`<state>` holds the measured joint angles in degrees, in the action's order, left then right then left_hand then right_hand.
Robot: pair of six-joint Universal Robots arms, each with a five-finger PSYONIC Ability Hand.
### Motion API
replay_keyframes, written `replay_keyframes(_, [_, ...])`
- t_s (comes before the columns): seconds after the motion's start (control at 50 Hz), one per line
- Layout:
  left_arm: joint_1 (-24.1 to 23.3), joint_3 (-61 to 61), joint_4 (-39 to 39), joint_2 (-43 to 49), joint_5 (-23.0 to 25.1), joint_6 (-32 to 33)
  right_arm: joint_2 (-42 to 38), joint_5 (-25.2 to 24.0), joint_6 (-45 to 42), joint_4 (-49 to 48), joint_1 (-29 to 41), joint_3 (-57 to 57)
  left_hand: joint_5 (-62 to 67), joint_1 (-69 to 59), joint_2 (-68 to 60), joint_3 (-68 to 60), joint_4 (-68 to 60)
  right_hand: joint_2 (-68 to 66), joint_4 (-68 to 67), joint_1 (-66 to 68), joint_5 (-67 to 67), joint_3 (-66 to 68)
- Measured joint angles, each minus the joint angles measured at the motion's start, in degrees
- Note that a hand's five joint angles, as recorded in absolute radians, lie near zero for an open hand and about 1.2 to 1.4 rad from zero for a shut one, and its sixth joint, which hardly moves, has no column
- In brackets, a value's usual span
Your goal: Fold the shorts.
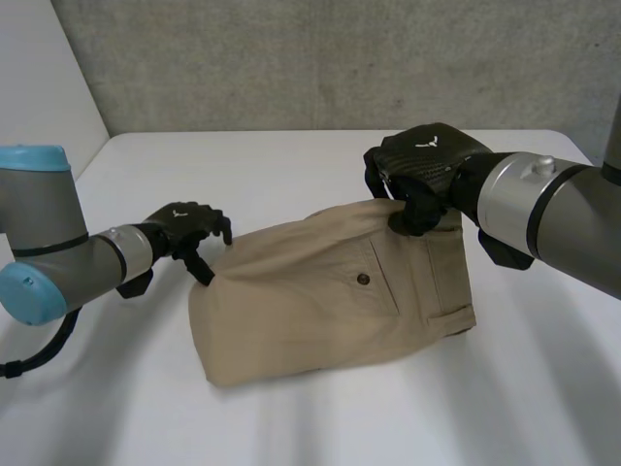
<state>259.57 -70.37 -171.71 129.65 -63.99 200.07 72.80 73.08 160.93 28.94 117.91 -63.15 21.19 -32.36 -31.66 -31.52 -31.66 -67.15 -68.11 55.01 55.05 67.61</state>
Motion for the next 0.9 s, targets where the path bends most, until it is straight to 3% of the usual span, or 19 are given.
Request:
replay_keyframes(0.3, [-0.9,0.0,-0.3,1.9,0.3,0.2,2.3,0.0,0.2,-0.2,-0.7,-2.6,0.3,0.3,-0.4,-0.5,-0.4,0.0,0.0,0.0,0.0,0.0])
replay_keyframes(0.32, [-1.0,0.1,-0.4,2.1,0.6,0.2,2.3,0.0,0.2,-0.2,-0.7,-2.8,-7.9,9.8,7.9,7.6,8.3,0.0,0.0,0.0,0.0,0.0])
replay_keyframes(0.34, [-1.0,0.2,-0.5,2.1,0.9,0.3,2.3,0.0,0.2,-0.3,-0.7,-2.9,-7.9,9.8,7.9,7.6,8.3,0.0,0.0,0.0,0.0,0.0])
replay_keyframes(0.4, [-1.2,0.9,-0.9,2.2,3.2,0.1,2.4,-0.1,0.1,-0.4,-0.4,-3.1,-16.0,16.7,16.1,15.9,16.3,0.0,0.0,0.0,0.3,0.0])
replay_keyframes(0.58, [-1.4,4.2,-0.8,3.5,11.8,-0.9,4.2,-1.7,0.1,-1.4,0.2,-3.0,-15.5,16.2,15.6,15.6,15.9,0.0,0.0,0.0,0.6,0.0])
replay_keyframes(0.72, [-1.4,7.5,1.0,6.4,14.2,-1.5,5.6,-3.5,0.1,-1.8,-0.2,-2.8,-1.8,1.6,1.7,2.0,2.0,0.0,0.0,0.0,0.6,0.0])
replay_keyframes(0.76, [-1.4,8.8,1.7,7.9,14.1,-1.6,5.7,-3.8,0.0,-1.9,-0.4,-2.9,11.0,-12.5,-11.8,-11.9,-11.3,0.0,0.0,0.0,0.6,0.0])
replay_keyframes(0.8, [-1.4,9.4,1.9,8.4,13.9,-1.6,5.7,-3.8,0.0,-1.9,-0.5,-2.9,14.8,-16.3,-15.1,-15.1,-15.2,0.0,0.0,0.0,0.6,0.0])
replay_keyframes(0.82, [-1.4,10.1,2.1,9.1,13.0,-1.6,5.4,-3.8,-0.1,-1.9,-0.7,-3.0,27.3,-28.2,-27.8,-27.6,-27.7,0.0,0.0,0.0,0.6,0.0])
replay_keyframes(0.9, [-1.4,10.6,1.6,9.3,11.2,-1.6,4.4,-3.7,-0.6,-1.9,-0.8,-3.1,33.4,-31.9,-34.3,-34.1,-34.4,0.0,0.0,0.0,0.6,0.0])
